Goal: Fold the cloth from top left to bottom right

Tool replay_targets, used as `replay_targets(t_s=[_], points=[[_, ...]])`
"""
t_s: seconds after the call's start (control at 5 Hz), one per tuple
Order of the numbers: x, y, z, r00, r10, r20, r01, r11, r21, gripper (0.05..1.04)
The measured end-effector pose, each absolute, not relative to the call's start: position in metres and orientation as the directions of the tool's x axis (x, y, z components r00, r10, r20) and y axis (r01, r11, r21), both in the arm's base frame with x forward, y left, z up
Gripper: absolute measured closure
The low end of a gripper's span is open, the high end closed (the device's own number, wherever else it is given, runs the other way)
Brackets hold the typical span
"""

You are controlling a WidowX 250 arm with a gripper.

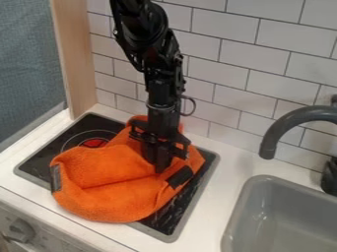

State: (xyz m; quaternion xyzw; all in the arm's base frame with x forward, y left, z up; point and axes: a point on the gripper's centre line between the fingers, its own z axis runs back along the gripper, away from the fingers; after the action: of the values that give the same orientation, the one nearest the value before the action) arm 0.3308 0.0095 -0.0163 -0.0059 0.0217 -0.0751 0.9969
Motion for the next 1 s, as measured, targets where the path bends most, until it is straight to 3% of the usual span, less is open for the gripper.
replay_targets(t_s=[0.2,0.4,1.0], points=[[0.328,0.008,-0.018,0.987,-0.151,-0.053,0.150,0.988,-0.025,0.284],[0.325,0.007,-0.018,0.985,-0.157,-0.066,0.155,0.987,-0.032,0.070],[0.323,0.008,0.000,0.983,-0.172,-0.063,0.169,0.984,-0.053,0.084]])
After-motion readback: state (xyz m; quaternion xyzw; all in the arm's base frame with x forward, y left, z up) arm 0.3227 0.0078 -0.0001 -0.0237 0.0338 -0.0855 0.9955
